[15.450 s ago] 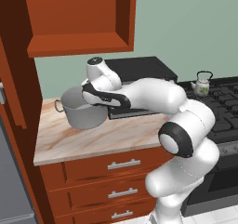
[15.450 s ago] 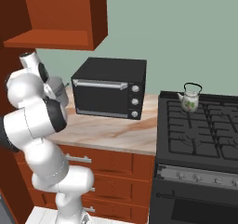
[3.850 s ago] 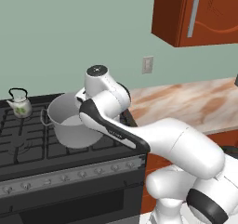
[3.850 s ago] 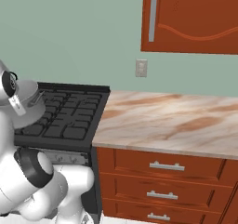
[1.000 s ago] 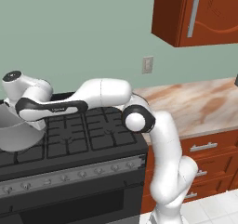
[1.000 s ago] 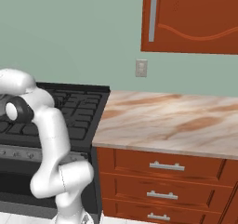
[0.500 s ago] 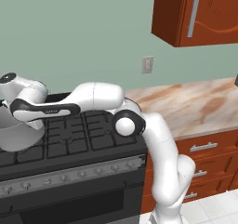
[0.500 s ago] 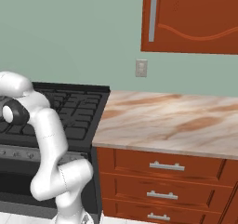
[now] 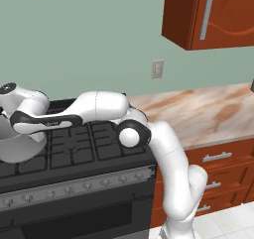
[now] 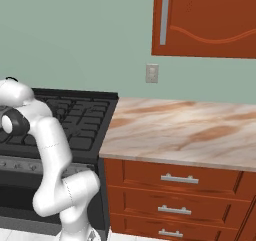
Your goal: Pick the kettle from the cabinet and place it on a stove burner. Then pick the pot from the counter and place it on another stove burner. Finally, turn both burners on.
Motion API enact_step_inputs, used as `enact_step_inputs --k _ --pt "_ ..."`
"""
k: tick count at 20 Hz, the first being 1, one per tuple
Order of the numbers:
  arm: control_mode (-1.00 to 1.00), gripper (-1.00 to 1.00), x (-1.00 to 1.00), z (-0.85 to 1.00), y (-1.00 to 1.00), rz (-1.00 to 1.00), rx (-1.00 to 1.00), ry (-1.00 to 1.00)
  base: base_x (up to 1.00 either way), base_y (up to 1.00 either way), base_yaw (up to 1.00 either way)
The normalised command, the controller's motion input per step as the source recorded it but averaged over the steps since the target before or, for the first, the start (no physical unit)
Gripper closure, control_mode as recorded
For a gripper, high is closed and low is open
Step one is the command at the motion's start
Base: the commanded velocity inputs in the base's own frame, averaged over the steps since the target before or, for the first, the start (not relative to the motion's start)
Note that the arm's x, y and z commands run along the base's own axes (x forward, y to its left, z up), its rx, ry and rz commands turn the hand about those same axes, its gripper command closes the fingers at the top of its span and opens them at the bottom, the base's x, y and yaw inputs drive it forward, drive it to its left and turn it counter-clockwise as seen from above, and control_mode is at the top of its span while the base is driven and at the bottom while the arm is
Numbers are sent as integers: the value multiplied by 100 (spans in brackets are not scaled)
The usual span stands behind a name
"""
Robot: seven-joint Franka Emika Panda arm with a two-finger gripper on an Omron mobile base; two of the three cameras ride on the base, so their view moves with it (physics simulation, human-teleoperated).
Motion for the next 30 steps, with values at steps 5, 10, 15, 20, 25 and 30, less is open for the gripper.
enact_step_inputs --k 5,10,15,20,25,30 --pt "-100 100 15 0 0 0 8 0 0 0 0" --pt "-100 100 12 -5 0 0 8 0 0 0 0" --pt "-100 100 1 -7 0 0 4 0 0 0 0" --pt "-100 100 1 -14 1 0 0 2 0 0 0" --pt "-100 100 6 -11 1 0 0 3 0 0 0" --pt "-100 100 10 -9 5 0 0 4 0 0 0"
